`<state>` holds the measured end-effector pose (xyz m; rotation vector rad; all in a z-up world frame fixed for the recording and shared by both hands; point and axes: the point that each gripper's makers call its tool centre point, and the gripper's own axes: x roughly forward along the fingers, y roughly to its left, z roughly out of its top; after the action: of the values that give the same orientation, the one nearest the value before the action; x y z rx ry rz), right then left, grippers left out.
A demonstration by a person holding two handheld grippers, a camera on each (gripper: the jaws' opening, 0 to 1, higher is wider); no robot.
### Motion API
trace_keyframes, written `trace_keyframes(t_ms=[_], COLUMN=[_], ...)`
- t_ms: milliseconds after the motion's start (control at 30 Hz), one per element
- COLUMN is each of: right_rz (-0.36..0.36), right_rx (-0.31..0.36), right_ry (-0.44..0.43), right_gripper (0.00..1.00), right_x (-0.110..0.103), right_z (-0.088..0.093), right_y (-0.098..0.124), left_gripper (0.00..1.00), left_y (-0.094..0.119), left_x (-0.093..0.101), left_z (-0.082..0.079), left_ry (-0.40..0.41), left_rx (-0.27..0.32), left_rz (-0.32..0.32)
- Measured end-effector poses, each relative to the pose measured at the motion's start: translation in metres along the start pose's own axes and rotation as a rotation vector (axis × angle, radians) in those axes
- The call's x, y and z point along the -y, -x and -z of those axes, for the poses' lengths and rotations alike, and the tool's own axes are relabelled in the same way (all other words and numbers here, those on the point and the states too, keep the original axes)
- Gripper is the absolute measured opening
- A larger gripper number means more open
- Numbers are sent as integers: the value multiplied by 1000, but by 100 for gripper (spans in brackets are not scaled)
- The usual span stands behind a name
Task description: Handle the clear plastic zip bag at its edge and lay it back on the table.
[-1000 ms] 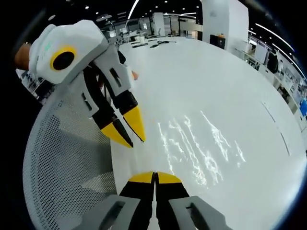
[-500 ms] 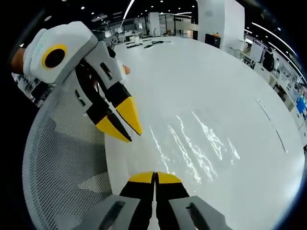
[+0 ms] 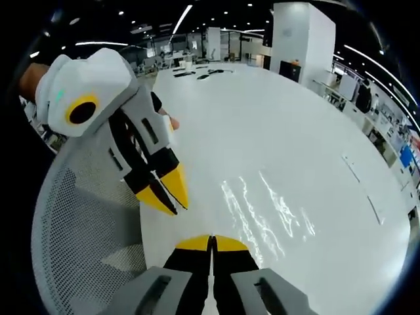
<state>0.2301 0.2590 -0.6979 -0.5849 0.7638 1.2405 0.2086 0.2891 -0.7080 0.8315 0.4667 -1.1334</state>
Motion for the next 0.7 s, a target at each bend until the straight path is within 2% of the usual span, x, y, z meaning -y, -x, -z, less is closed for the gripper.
trace_keyframes(t_ms=[233,400,533,700], right_rz=[65,97,202,285], right_rx=[69,86,175,219], right_ry=[40,88,121,180], right_gripper=[0,0,0,0], right_x=[15,21,37,47], right_z=[-18,-26,-44,-55], right_y=[8,15,27,39], left_gripper=[1,1,0,0], left_y=[4,7,10,18], left_x=[-14,-24,-33,-46], left_z=[-1,-2,-5,-17], left_ry=[-14,-24,-21,-33], left_rx=[-24,-31,-36,-17], left_rz=[-35,-71,-100,-156])
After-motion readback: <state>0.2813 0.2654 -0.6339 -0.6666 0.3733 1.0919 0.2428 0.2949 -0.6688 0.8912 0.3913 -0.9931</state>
